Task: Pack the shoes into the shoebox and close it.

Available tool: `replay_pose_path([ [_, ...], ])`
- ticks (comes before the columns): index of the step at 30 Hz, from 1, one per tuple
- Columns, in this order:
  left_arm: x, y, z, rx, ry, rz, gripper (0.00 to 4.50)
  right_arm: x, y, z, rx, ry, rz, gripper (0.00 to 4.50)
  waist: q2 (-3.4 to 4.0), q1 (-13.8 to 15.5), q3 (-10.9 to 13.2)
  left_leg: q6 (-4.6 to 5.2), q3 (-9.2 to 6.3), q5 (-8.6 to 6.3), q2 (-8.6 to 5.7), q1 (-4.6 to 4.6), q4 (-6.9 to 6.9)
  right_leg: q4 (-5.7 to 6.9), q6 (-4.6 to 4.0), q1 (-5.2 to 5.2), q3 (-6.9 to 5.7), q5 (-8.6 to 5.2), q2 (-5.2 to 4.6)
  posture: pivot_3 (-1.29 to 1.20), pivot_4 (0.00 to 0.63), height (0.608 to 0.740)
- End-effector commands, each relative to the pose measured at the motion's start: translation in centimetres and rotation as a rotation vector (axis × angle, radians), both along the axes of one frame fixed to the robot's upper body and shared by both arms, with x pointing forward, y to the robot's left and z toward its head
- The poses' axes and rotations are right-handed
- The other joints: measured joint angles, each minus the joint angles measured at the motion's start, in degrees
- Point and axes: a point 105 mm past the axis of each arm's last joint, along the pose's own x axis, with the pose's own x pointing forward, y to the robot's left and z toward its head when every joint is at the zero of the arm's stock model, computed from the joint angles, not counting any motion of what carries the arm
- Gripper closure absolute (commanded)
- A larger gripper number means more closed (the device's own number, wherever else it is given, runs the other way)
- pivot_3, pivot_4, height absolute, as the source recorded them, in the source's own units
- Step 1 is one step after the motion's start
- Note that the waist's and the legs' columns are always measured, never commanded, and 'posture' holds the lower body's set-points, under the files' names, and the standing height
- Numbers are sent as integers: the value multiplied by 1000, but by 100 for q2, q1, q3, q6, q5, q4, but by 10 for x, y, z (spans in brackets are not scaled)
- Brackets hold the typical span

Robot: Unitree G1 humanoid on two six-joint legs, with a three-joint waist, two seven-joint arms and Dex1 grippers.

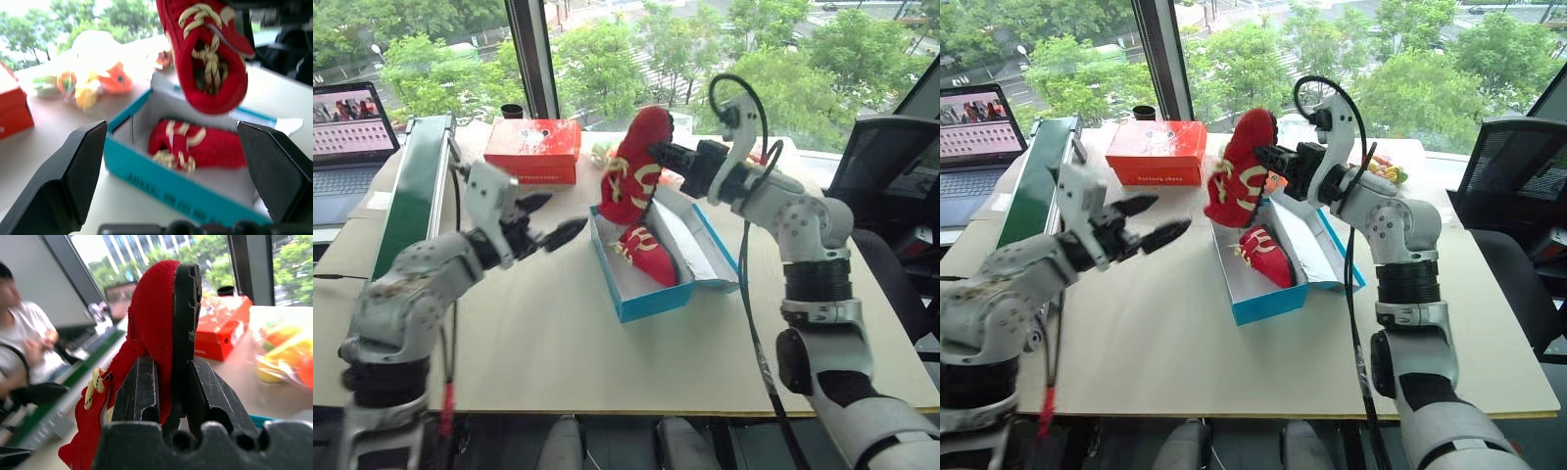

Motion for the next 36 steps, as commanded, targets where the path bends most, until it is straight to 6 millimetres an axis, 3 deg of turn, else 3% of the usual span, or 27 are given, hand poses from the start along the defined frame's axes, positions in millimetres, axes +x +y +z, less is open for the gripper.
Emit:
replay_pose_path([
  [1,-3,-5,11,2,-62,-3,0,-6,1,14,-40,-77,36,4142,0,-5,0,0,0,0,0,0,2,2,0,0,0,0,0,0,150,739],
  [7,-5,-2,7,11,-55,11,0,-18,4,1,-132,-25,130,4142,-1,-15,0,0,0,0,0,3,1,4,0,1,2,0,0,0,150,739],
  [16,-7,-4,4,15,-54,22,0,-14,12,-63,-393,3,210,4142,-2,-14,0,1,0,-1,0,12,7,4,0,10,1,0,0,0,150,739],
  [22,-6,-4,5,18,-56,30,0,-5,16,-91,-485,10,216,4142,-17,-7,-10,0,-2,-1,0,38,9,2,0,42,-4,0,0,0,150,739],
  [24,-6,-3,4,21,-56,30,0,-2,17,-99,-513,6,213,3165,-18,-15,-10,0,-2,-1,0,65,10,-2,2,71,-5,-1,0,0,150,739],
  [28,-6,-5,4,23,-57,27,0,6,22,-100,-498,-28,184,1872,-18,-6,-10,-1,-2,-1,1,102,5,-5,37,102,-5,-24,0,0,150,739],
  [31,-6,-8,4,23,-57,16,0,18,31,-75,-391,-113,125,904,-18,-14,-10,-1,-2,-1,1,99,6,-5,38,101,-3,-24,0,0,150,739],
  [33,-6,-11,3,33,-54,-1,0,25,36,-48,-287,-180,73,202,-18,-18,-10,-1,-3,-1,3,99,4,-4,36,98,-3,-23,2,0,150,739],
  [36,-6,-12,1,62,-54,-18,0,28,39,-17,-150,-213,29,33,-16,-34,-8,-1,-2,-1,2,92,3,1,2,89,0,-2,2,0,150,739],
])
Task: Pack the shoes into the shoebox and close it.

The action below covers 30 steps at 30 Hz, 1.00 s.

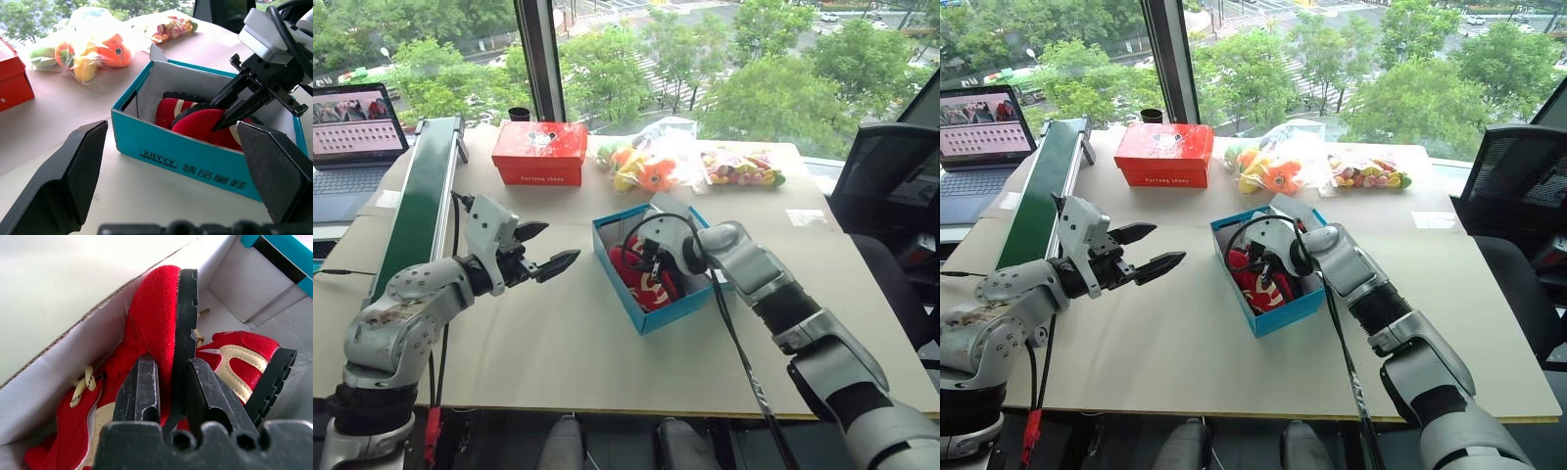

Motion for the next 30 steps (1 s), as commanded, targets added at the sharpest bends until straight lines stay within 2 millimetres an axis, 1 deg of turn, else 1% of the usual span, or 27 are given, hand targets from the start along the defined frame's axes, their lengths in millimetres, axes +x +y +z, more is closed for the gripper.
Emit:
replay_pose_path([
  [1,-2,-5,11,46,-59,-47,0,8,2,64,218,-107,-55,33,0,0,1,0,0,0,0,0,0,0,0,0,0,0,0,0,150,739],
  [3,-1,-3,11,77,-60,-56,0,3,1,87,340,-58,-58,33,3,6,7,0,0,0,0,-10,-3,0,-1,-9,-1,0,0,0,150,739],
  [6,1,-1,12,127,-62,-86,0,-10,-8,112,431,-20,-31,33,5,16,8,1,-2,0,-1,-35,-3,2,-1,-32,-3,0,0,0,150,739],
  [7,1,-1,12,141,-62,-96,0,-13,-10,117,453,-7,-28,33,5,20,8,0,-2,0,-1,-40,-3,1,-1,-35,-4,0,-1,0,150,739],
  [8,0,-1,12,160,-58,-123,0,-20,-16,124,478,13,-17,33,5,26,8,1,-2,-1,-1,-43,-4,-1,-1,-38,-4,0,-1,0,150,739],
  [10,0,-4,13,193,-49,-187,0,-37,-33,131,484,32,2,33,6,66,10,3,-3,-2,-1,-50,-6,-4,-2,-42,-8,-1,-1,0,150,739],
  [11,0,-5,14,204,-45,-212,0,-45,-42,131,473,43,5,33,6,95,10,3,-4,-1,-1,-59,-6,-6,-2,-49,-12,-1,-2,0,150,739],
  [12,1,-5,14,211,-43,-225,0,-49,-47,130,465,51,4,33,6,123,10,3,-7,-2,-2,-67,-5,-11,-2,-52,-15,-1,-3,0,150,739],
  [13,2,-6,14,223,-41,-241,0,-54,-54,127,443,59,-4,33,6,125,10,3,-8,-2,-2,-70,-4,-20,-2,-51,-17,-1,-3,0,150,739],
  [16,3,-14,12,267,-26,-328,0,-79,-90,107,358,110,-56,755,7,171,11,4,-8,-3,-1,-72,-5,-24,-3,-53,-17,-1,-2,0,150,739],
  [19,6,-22,10,296,-21,-400,0,-106,-116,79,312,198,-137,1743,8,195,12,9,-10,-5,-2,-82,-2,-30,-3,-56,-19,-3,-3,0,150,739],
  [20,7,-23,10,300,-22,-414,0,-112,-121,70,301,226,-160,2185,7,186,12,9,-10,-5,-2,-84,1,-30,-3,-56,-20,-3,-3,0,150,739],
  [21,9,-24,10,302,-24,-424,0,-117,-124,64,300,246,-174,2391,8,179,12,11,-10,-6,-2,-84,4,-28,-3,-55,-19,-3,-2,0,150,739],
  [23,11,-27,11,306,-26,-447,0,-126,-130,45,279,285,-219,3103,8,116,12,12,-10,-6,-1,-79,7,-25,-2,-55,-15,-3,0,0,150,739],
  [24,12,-28,12,309,-27,-453,0,-128,-133,39,295,288,-243,3489,8,95,12,12,-10,-6,-1,-76,8,-22,-1,-53,-14,-3,1,0,150,739],
  [25,14,-30,12,313,-28,-466,0,-121,-142,28,347,276,-314,3833,7,76,12,12,-10,-6,-1,-75,9,-19,3,-52,-13,-6,1,0,150,739],
  [26,14,-31,13,317,-29,-477,0,-119,-149,13,366,285,-360,4089,5,60,11,13,-10,-6,-1,-73,10,-20,13,-48,-13,-12,2,0,150,739],
  [27,15,-32,13,321,-27,-485,0,-118,-152,0,383,291,-386,4465,5,52,11,13,-13,-6,-1,-68,12,-22,24,-38,-16,-18,3,0,150,739],
  [30,17,-31,15,332,-34,-487,0,-104,-161,-23,457,276,-485,4487,7,24,12,13,-14,-6,-4,-63,17,-29,42,-26,-15,-26,-1,0,150,739],
])
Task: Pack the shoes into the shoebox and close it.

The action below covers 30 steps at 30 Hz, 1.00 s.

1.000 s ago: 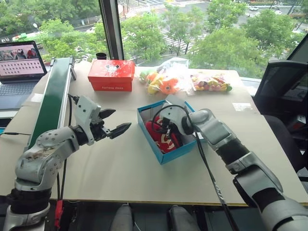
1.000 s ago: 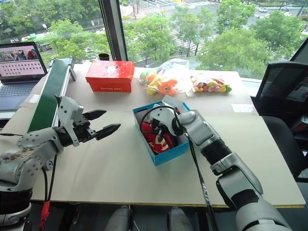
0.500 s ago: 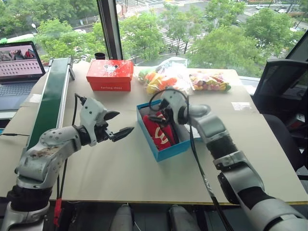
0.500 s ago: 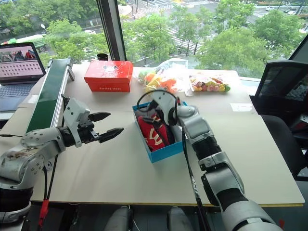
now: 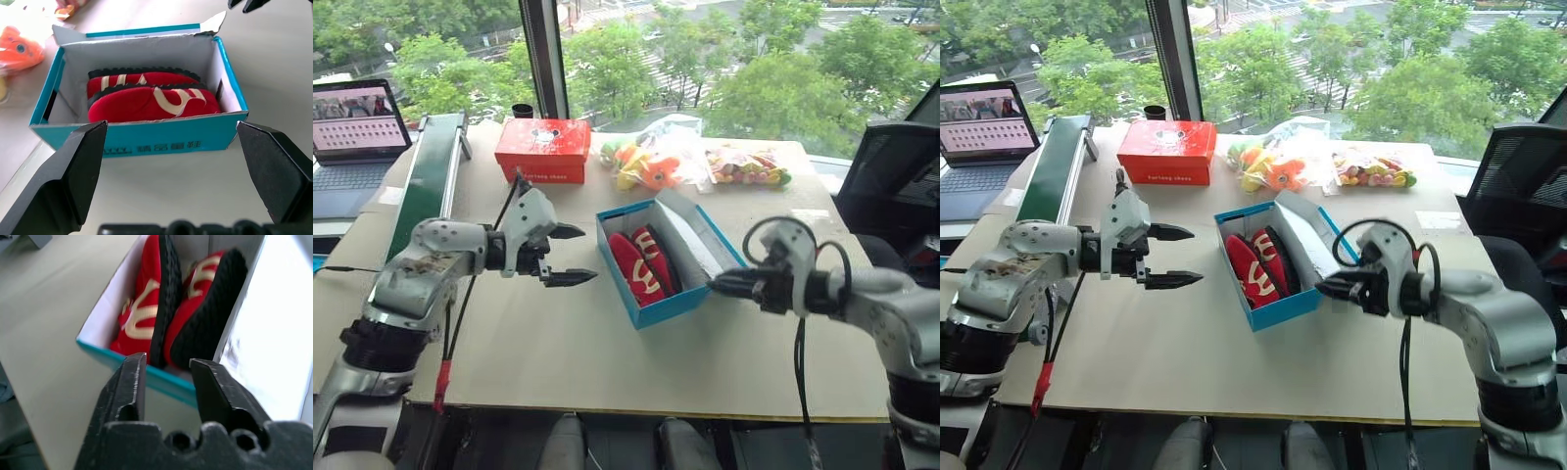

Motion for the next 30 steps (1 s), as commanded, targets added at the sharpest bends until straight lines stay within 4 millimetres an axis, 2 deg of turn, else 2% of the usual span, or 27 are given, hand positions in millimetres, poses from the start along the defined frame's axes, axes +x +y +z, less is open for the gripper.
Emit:
replay_pose_path([
  [1,1,-2,11,14,-57,-23,0,22,-15,-12,17,-92,-132,4487,2,-26,1,0,0,0,-1,0,-1,0,0,0,1,0,-1,0,150,739],
  [5,3,3,11,31,-62,5,0,42,-35,-46,69,-117,-295,4487,2,-23,1,0,1,0,0,9,-5,3,1,3,2,1,1,0,150,739],
  [8,2,10,9,53,-66,31,0,61,-35,-47,199,-167,-377,4487,6,-35,4,0,1,0,0,9,-6,2,0,4,3,1,0,0,150,739],
  [12,1,13,12,47,-75,53,0,76,-32,-57,239,-161,-404,4487,18,-38,11,0,1,0,0,10,-6,7,-8,4,4,6,0,0,150,739],
  [14,1,14,13,45,-79,65,0,84,-36,-51,298,-191,-444,4487,19,-28,11,0,1,0,0,10,-7,6,-9,5,3,7,0,0,150,739],
  [19,0,16,15,37,-81,84,0,99,-62,-21,387,-368,-578,4487,21,-20,13,0,0,0,-1,10,-6,5,-37,8,2,23,-1,0,150,739],
  [20,0,17,18,26,-95,90,0,100,-70,-11,451,-411,-605,4487,21,-22,13,0,0,0,-1,11,-7,5,-37,8,2,23,0,0,150,739],
  [21,0,19,25,-7,-105,104,0,101,-70,7,551,-454,-573,4487,22,-25,14,0,0,0,0,11,-7,6,-37,8,2,23,0,0,150,739],
  [24,0,24,37,-41,-129,131,0,95,-49,50,770,-498,-386,4487,27,-38,18,0,-1,0,1,11,-8,7,-39,8,1,24,1,0,150,739],
  [27,-1,27,36,-33,-129,143,0,84,-30,71,836,-488,-241,4487,29,-47,19,0,-1,0,2,14,-10,10,-39,9,2,24,2,0,150,739],
  [30,-3,29,34,-30,-127,157,0,54,18,101,845,-421,75,4487,40,-35,26,0,-2,0,1,14,-10,13,-39,9,1,24,1,0,150,739],
])
